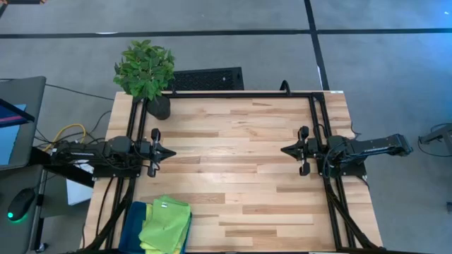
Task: Fold microfiber towels
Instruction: Return to Home Position
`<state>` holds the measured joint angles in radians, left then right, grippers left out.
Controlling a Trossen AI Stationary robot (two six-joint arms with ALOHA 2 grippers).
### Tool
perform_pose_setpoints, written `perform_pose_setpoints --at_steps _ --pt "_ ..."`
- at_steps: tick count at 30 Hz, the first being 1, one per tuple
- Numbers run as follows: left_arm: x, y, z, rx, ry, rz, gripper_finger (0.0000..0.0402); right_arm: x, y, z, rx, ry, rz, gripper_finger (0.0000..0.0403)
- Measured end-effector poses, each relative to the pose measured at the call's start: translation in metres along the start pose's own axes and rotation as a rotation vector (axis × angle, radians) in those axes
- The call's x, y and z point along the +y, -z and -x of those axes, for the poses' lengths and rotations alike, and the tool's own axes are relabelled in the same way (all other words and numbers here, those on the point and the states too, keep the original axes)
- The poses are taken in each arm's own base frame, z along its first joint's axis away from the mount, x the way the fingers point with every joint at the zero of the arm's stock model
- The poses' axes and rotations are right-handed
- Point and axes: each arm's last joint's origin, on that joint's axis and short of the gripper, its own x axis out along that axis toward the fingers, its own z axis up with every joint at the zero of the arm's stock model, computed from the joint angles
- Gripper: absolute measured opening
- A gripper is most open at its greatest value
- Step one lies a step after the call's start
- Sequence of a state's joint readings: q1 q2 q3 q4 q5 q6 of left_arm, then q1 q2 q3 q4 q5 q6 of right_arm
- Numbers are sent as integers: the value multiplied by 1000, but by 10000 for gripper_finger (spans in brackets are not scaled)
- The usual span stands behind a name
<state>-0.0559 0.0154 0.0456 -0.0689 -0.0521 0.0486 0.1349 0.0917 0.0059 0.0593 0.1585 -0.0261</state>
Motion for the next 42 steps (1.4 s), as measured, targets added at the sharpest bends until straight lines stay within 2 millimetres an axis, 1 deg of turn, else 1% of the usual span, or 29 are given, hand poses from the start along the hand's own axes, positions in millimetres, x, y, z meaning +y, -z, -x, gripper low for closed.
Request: perform_pose_setpoints --at_steps 42 --pt "-3 0 0 -1 27 -1 0 0 0 0 1 0 0 30"
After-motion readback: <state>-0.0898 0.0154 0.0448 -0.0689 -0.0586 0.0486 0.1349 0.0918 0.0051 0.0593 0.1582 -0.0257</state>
